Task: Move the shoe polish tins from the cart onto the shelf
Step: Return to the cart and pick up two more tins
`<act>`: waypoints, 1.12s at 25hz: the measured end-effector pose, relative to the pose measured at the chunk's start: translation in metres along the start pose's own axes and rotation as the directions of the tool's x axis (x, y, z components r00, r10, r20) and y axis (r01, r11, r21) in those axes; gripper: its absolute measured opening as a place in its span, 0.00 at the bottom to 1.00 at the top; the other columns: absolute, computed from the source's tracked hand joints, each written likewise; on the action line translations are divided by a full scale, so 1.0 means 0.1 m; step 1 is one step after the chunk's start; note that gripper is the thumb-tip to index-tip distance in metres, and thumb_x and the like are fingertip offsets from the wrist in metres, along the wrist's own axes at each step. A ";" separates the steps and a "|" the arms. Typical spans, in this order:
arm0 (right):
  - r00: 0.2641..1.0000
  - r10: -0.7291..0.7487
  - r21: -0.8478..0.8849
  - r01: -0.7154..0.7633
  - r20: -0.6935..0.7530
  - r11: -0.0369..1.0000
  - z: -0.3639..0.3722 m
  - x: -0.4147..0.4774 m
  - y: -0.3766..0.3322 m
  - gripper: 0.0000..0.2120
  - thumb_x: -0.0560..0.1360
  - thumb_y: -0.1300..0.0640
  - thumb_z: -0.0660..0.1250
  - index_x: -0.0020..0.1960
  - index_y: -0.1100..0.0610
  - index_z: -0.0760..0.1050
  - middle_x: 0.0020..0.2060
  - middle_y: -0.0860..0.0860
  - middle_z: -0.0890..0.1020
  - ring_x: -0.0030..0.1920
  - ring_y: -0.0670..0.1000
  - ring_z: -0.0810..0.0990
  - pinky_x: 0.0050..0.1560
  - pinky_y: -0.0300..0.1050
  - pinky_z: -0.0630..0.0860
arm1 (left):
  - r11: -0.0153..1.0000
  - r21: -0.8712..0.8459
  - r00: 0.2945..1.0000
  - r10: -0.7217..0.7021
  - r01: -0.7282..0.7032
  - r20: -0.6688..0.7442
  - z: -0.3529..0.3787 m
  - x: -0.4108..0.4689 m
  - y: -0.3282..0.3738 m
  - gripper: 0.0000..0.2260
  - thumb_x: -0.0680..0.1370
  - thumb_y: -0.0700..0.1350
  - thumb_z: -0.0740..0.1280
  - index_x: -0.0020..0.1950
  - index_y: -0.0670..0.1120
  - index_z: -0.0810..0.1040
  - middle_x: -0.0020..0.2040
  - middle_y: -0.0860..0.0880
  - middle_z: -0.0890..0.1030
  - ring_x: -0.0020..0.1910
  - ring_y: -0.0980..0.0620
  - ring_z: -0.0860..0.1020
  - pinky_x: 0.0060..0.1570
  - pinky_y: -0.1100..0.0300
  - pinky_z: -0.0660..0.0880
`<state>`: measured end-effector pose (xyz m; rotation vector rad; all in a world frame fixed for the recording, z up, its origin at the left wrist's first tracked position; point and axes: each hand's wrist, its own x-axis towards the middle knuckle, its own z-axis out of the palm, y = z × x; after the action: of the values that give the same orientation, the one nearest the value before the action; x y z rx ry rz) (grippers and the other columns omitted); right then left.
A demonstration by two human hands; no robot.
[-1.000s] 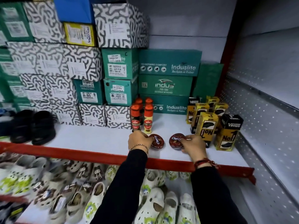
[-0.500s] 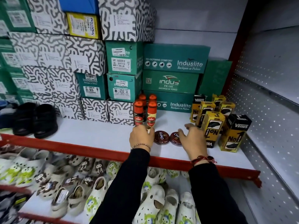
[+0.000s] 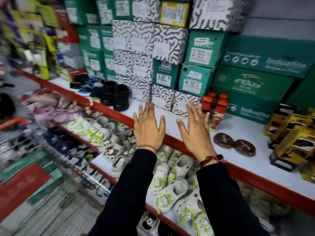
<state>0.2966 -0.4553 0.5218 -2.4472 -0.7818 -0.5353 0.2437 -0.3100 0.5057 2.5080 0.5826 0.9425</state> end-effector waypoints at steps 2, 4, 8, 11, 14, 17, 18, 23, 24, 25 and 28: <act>0.994 -0.077 0.064 0.073 0.072 0.995 0.29 -0.02 -0.33 0.32 0.81 0.42 0.51 0.80 0.55 0.53 0.81 0.49 0.53 0.82 0.51 0.44 0.81 0.56 0.40 | 0.993 0.071 0.995 -0.095 0.096 -0.019 -0.20 -0.11 -0.42 0.30 0.80 0.57 0.53 0.79 0.45 0.60 0.81 0.48 0.59 0.81 0.47 0.52 0.80 0.47 0.48; 0.976 -0.156 0.108 0.141 0.149 0.984 0.61 -0.08 -0.67 0.31 0.81 0.43 0.52 0.80 0.55 0.54 0.81 0.50 0.54 0.82 0.51 0.44 0.81 0.55 0.39 | 0.972 0.139 0.982 -0.188 0.191 -0.033 -0.38 -0.28 -0.86 0.30 0.80 0.56 0.54 0.79 0.45 0.60 0.81 0.47 0.60 0.81 0.47 0.53 0.80 0.47 0.47; 0.912 -0.281 0.184 0.234 0.300 0.955 1.24 -0.31 -1.31 0.31 0.81 0.44 0.53 0.80 0.55 0.54 0.81 0.51 0.54 0.82 0.53 0.45 0.80 0.56 0.39 | 0.907 0.204 0.929 -0.369 0.368 -0.035 -0.68 -0.67 -1.66 0.29 0.80 0.56 0.54 0.79 0.46 0.59 0.81 0.48 0.60 0.81 0.47 0.52 0.80 0.47 0.46; 0.829 -0.348 0.243 0.264 0.437 0.933 1.78 -0.56 -1.73 0.31 0.81 0.45 0.55 0.80 0.57 0.57 0.81 0.52 0.57 0.82 0.54 0.48 0.81 0.56 0.42 | 0.830 0.222 0.855 -0.517 0.511 -0.034 -0.83 -1.02 -2.33 0.28 0.80 0.56 0.55 0.78 0.46 0.61 0.79 0.47 0.63 0.81 0.47 0.54 0.80 0.48 0.49; 0.748 -0.289 0.207 0.204 0.598 0.957 2.34 -0.86 -1.98 0.28 0.80 0.45 0.56 0.76 0.58 0.64 0.75 0.56 0.68 0.77 0.57 0.63 0.76 0.55 0.61 | 0.717 0.093 0.718 -0.696 0.691 0.022 -0.81 -1.46 -2.87 0.24 0.81 0.56 0.55 0.75 0.48 0.67 0.71 0.46 0.74 0.74 0.46 0.69 0.69 0.50 0.70; 0.606 -0.184 0.151 0.105 0.774 0.983 2.97 -1.23 -2.10 0.20 0.79 0.47 0.58 0.63 0.59 0.75 0.60 0.59 0.80 0.62 0.61 0.78 0.58 0.52 0.76 | 0.477 -0.116 0.490 -0.861 0.871 0.134 -0.62 -1.95 -3.42 0.22 0.81 0.55 0.58 0.72 0.47 0.72 0.62 0.45 0.81 0.60 0.45 0.79 0.57 0.56 0.74; 0.551 -0.149 0.120 0.089 0.821 0.989 3.18 -1.36 -2.09 0.18 0.79 0.48 0.59 0.60 0.59 0.77 0.58 0.60 0.81 0.60 0.61 0.80 0.55 0.52 0.77 | 0.386 -0.150 0.410 -0.893 0.910 0.186 -0.51 -2.10 -3.59 0.21 0.81 0.54 0.59 0.70 0.45 0.74 0.65 0.44 0.80 0.62 0.44 0.79 0.61 0.55 0.73; 0.343 0.034 -0.092 0.155 0.939 0.984 4.18 -1.77 -1.82 0.17 0.76 0.48 0.63 0.57 0.57 0.79 0.54 0.59 0.84 0.57 0.59 0.83 0.54 0.50 0.79 | 0.064 0.065 0.035 -0.923 0.996 0.384 0.24 -2.57 -4.38 0.22 0.79 0.54 0.63 0.69 0.42 0.75 0.66 0.40 0.80 0.67 0.42 0.76 0.64 0.56 0.71; 0.317 0.065 -0.128 0.184 0.946 0.974 4.39 -1.82 -1.76 0.17 0.75 0.48 0.64 0.58 0.58 0.79 0.55 0.59 0.84 0.58 0.60 0.82 0.55 0.49 0.79 | 0.023 0.119 -0.029 -0.909 0.993 0.416 0.41 -2.64 -4.51 0.23 0.79 0.54 0.63 0.70 0.42 0.74 0.68 0.40 0.78 0.68 0.42 0.75 0.65 0.56 0.70; 0.294 0.089 -0.155 0.210 0.952 0.965 4.61 -1.86 -1.69 0.17 0.75 0.50 0.64 0.59 0.58 0.79 0.56 0.59 0.84 0.59 0.60 0.82 0.56 0.50 0.79 | -0.014 0.171 -0.088 -0.894 0.985 0.439 0.61 -2.71 -4.63 0.24 0.79 0.54 0.64 0.71 0.42 0.73 0.69 0.40 0.76 0.70 0.42 0.73 0.67 0.56 0.69; 0.211 0.131 -0.188 0.278 0.969 0.942 5.19 -1.96 -1.55 0.17 0.76 0.55 0.64 0.61 0.61 0.78 0.60 0.60 0.82 0.62 0.61 0.80 0.60 0.51 0.77 | -0.063 0.275 -0.186 -0.875 0.959 0.446 1.11 -2.91 -4.89 0.27 0.76 0.53 0.68 0.71 0.41 0.70 0.70 0.39 0.74 0.70 0.40 0.72 0.70 0.51 0.69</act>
<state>0.1600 -0.1305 0.0662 -2.8990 -1.3526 1.2301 0.0027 -0.0733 0.0344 1.1828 1.7019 -0.3568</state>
